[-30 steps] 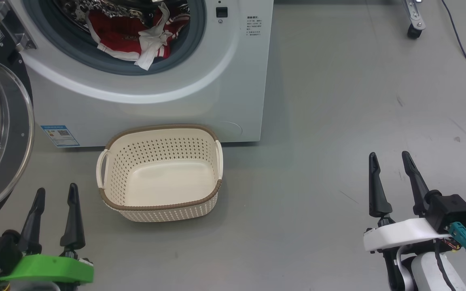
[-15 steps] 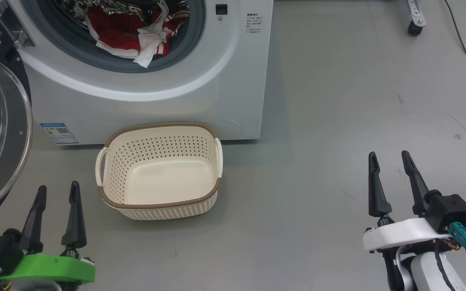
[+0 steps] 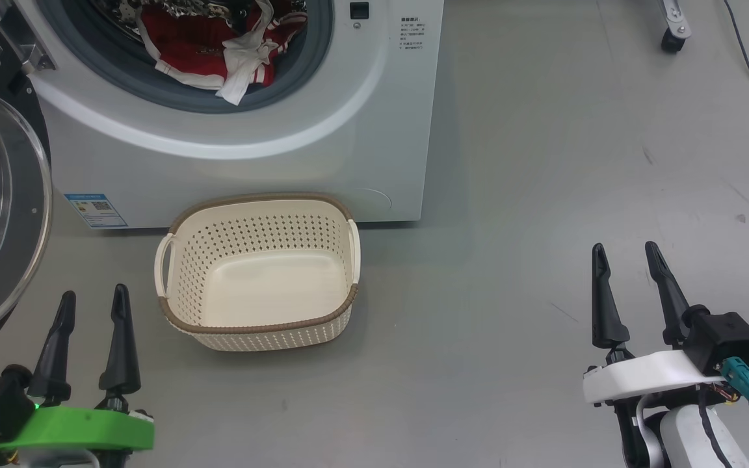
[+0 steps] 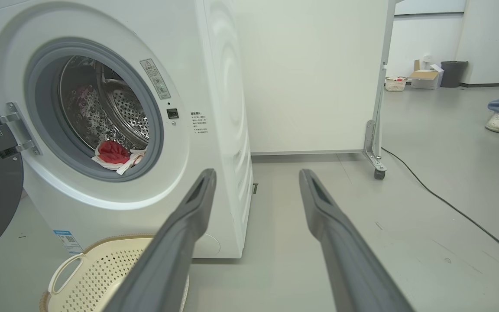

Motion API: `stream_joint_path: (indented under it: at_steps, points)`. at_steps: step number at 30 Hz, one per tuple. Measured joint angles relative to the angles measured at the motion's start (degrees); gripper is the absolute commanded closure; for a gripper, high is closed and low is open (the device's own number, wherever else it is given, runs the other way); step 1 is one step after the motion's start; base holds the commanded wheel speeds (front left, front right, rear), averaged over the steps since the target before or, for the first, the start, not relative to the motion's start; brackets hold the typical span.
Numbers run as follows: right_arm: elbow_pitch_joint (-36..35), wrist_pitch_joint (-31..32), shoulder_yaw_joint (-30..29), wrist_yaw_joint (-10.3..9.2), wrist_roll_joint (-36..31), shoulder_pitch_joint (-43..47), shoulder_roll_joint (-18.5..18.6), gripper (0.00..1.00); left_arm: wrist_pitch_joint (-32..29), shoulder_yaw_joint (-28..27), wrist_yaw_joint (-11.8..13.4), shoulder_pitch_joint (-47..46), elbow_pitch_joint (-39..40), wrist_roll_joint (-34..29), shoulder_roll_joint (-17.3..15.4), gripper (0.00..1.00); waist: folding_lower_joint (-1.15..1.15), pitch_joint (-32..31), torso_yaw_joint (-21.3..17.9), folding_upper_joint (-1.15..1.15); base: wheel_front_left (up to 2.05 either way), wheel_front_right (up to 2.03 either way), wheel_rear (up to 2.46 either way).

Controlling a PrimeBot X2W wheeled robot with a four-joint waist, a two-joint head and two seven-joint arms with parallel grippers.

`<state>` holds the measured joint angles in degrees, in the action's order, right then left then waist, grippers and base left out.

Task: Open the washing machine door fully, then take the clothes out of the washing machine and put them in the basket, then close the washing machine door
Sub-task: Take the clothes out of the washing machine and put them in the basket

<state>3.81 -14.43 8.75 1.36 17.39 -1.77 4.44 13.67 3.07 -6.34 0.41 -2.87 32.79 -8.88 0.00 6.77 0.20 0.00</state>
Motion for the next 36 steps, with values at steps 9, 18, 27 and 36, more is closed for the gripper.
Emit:
stream_joint_path:
  at_steps: [9,18,27,36]
  points:
    - [0.04,0.00,-0.01,0.01,-0.10,0.00,-0.03,0.00,0.00,-0.03,-0.02,0.01,0.07,0.48,0.00,0.00,0.00,-0.04,0.34,0.00,0.68,-0.74,0.07]
    - [0.32,0.00,0.04,0.11,-0.34,0.00,-0.03,0.00,0.00,0.05,-0.04,0.14,0.11,0.58,-0.01,0.00,0.00,-0.35,0.82,0.00,1.08,-1.15,0.07]
    - [0.41,0.00,0.26,0.29,-0.41,0.00,-0.11,0.00,0.01,0.75,-0.08,0.24,0.57,-0.05,-1.03,0.00,0.00,-0.20,0.81,0.00,1.34,-1.37,0.03]
    - [0.42,0.00,0.25,0.29,-0.41,0.00,-0.27,0.00,0.01,0.83,-0.08,0.24,0.77,-0.05,-1.03,0.00,0.00,0.21,0.77,0.00,1.05,-1.05,0.00]
